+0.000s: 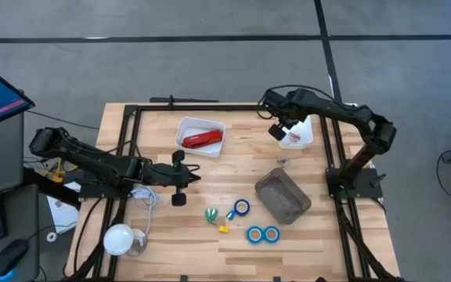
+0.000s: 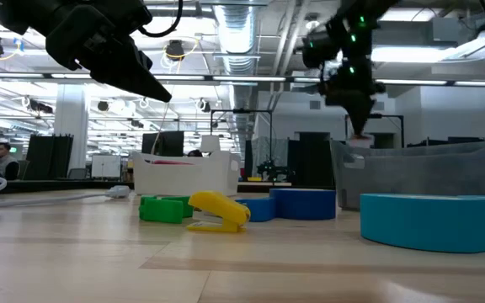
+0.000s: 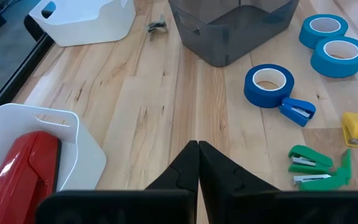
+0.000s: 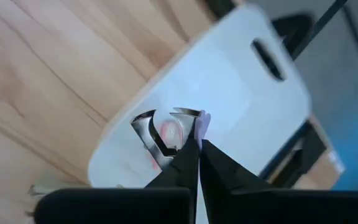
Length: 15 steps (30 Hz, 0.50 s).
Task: Pick and place Stapler, Stapler remover, tape
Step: Put the purple staple remover into the right white bin
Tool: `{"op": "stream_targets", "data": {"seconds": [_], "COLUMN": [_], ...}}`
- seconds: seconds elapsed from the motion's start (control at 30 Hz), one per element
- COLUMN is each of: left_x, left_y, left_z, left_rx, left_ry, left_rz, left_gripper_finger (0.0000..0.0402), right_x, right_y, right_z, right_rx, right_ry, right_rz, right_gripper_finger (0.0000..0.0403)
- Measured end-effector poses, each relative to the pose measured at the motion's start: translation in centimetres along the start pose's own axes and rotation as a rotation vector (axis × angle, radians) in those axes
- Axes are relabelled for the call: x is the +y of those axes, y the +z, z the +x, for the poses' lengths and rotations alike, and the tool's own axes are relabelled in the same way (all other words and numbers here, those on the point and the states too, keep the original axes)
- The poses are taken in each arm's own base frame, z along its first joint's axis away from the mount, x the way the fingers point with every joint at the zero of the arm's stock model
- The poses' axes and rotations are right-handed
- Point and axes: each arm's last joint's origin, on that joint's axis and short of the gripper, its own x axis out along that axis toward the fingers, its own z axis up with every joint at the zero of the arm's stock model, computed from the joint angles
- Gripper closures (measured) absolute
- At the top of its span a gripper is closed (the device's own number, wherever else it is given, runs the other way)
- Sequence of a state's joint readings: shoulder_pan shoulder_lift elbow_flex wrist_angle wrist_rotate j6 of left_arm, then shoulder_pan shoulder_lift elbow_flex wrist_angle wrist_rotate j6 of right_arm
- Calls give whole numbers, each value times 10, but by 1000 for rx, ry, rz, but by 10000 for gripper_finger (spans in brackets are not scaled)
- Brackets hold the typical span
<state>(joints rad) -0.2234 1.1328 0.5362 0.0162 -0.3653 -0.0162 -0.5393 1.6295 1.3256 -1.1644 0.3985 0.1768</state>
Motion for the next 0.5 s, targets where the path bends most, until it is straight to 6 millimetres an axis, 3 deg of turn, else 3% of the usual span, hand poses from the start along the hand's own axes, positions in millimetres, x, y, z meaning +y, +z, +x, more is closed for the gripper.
{"op": "stream_targets", "data": {"seconds": [0.23,0.5], "left_x": [0,0], "left_y": [0,0], "left_z": [0,0], "left_rx": [0,0], "left_ry": [0,0], "left_rz": [0,0], "left_gripper_finger": [400,400], "right_x": [-7,-16], "right_y": [-13,-25], "right_z": [41,70], "right_rx": [66,144], "right_ry": [19,64], "right_rz": [40,86], "right_gripper_finger": [403,403]}}
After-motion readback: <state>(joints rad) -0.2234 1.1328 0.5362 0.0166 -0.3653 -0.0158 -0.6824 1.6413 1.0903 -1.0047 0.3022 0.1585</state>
